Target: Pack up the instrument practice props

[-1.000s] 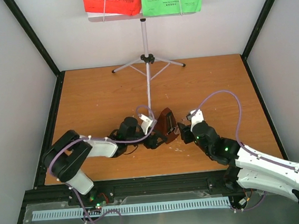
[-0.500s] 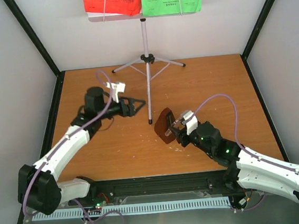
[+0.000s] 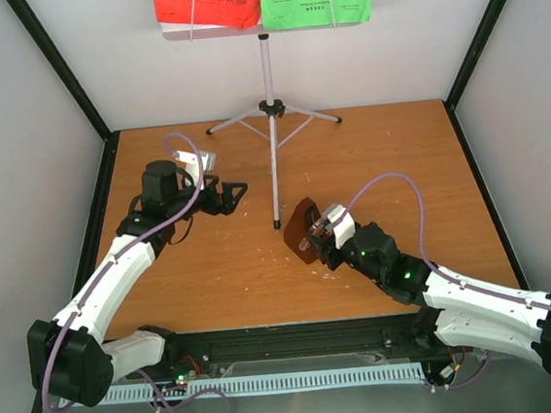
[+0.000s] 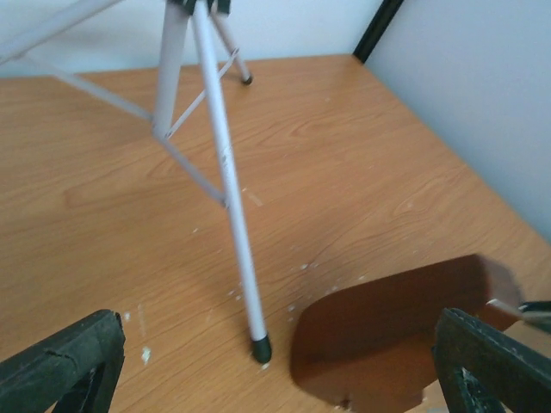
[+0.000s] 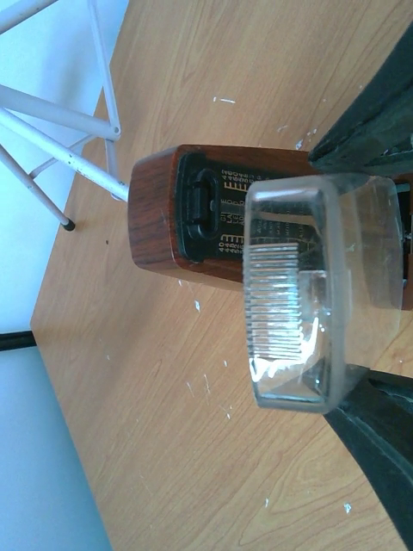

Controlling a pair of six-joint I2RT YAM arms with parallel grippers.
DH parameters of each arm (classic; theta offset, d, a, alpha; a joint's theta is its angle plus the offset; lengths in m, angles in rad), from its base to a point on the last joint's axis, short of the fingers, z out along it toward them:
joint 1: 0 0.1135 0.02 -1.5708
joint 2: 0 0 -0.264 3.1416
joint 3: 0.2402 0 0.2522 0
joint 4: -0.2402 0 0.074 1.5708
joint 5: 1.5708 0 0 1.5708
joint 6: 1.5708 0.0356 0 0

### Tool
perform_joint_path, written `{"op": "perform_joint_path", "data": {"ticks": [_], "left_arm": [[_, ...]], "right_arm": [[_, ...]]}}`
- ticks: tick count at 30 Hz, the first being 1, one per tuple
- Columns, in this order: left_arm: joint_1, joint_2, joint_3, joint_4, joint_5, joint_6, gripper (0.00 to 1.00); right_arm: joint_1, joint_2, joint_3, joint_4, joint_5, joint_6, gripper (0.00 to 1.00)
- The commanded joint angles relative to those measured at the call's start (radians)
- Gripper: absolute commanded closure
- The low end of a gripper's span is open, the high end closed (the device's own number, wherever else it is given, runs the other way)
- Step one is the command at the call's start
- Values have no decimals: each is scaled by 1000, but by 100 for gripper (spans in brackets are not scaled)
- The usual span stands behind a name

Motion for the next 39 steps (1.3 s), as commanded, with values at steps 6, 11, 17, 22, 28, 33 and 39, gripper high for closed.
{"op": "perform_joint_path", "data": {"ticks": [6,11,17,22,28,33,39], "left_arm": [[5,-62,-62,63,-109,101,2],[5,-78,-75,88,-125,106,2],[5,-76,-76,88,-121,108,2],[5,-74,-79,90,-117,109,2],[5,-74,-81,89,-116,114,2],[5,-73,-82,91,-117,116,2],[4,-72,-84,90,-119,117,1]], "right_arm": [[-5,-7,-14,8,11,-15,50],[-5,-51,-2,-51,24,-36,49],[-8,-79,-30,-40,26,-22,49],[-22,-65,-52,-3,-1,-19,49],[-41,-38,-66,35,-9,-35,49],[-55,-35,-69,54,-18,-47,49],[-59,-44,-64,66,-28,-43,49]]}}
